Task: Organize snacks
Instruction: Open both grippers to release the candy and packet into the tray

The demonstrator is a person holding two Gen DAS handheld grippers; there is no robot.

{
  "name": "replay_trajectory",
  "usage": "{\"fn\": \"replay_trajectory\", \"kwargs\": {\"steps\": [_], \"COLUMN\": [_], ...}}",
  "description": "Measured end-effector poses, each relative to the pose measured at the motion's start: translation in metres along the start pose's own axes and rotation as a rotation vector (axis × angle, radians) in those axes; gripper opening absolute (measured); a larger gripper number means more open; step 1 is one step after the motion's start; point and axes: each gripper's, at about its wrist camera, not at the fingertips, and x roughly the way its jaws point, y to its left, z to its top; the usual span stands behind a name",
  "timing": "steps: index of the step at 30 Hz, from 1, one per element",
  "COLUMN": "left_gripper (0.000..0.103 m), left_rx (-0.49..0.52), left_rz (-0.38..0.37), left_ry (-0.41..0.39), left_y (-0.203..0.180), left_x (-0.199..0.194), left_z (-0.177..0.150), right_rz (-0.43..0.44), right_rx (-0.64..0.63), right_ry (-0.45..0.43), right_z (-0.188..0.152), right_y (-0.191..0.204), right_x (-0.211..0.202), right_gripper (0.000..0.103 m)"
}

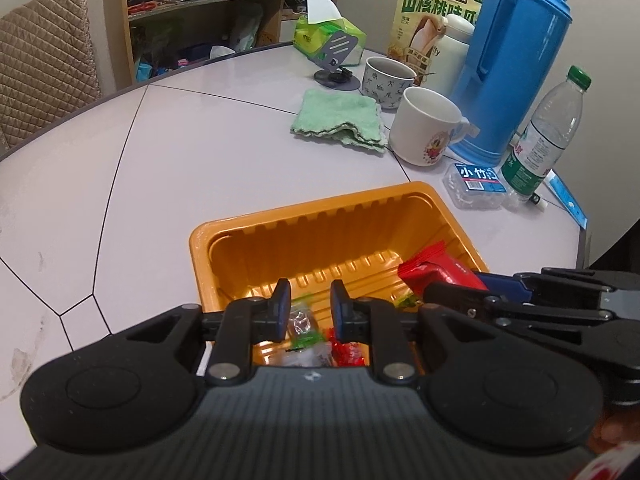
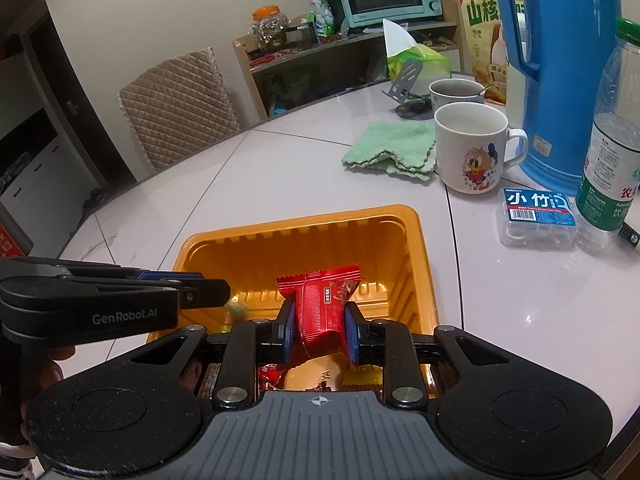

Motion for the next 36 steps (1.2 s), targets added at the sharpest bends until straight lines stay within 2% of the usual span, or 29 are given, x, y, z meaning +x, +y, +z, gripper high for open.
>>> {"fn": "replay_trajectory", "kwargs": {"steps": [15,17,21,24,27,29,30,34,36], "left_gripper": [0.027,0.034,0.037,0.046,0.048,0.049,0.050,0.059,0.064], "left_rx": [-0.047,-0.061,-0.081,-0.090,-0.083,-0.081,-0.082,-0.092,-0.099], "left_rz": [0.020,0.028,0.053,0.073,0.095,0.105,0.109,0.131,0.147], "left_ry": [-0.005,-0.014,-0.025,-0.038,-0.051,-0.057,-0.059,-0.057,-0.057], "left_y": [0.009,0.011,0.012,0.011,0.007,0.003,0.001,-0.005,-0.008], "left_x": [-0.028,-0.034,-0.049,-0.062,-0.076,-0.087,-0.092,-0.114,-0.126], "left_z": [-0.014,-0.015,-0.020,-0.027,-0.036,-0.044,-0.048,-0.068,-0.079], "right_rz": [0.018,0.028,0.041,0.057,0.066,0.067,0.070,0.080,0.093], "right_rx": [0.004,0.006,0.004,0.004,-0.008,-0.017,-0.023,-0.050,-0.048], "right_ry": [-0.005,-0.030,-0.074,-0.088,-0.079,-0.076,-0.076,-0.048,-0.040], "right_z": [0.000,0.002,0.008,0.010,0.007,0.001,-0.003,-0.016,-0.023], "right_y": [0.001,0.002,0.006,0.007,0.007,0.008,0.009,0.014,0.016], "right_x": [0.002,0.002,0.000,-0.005,-0.013,-0.021,-0.026,-0.045,-0.054], "right_gripper": [0.026,0.026,0.027,0.029,0.041,0.055,0.057,0.078,0.082]}}
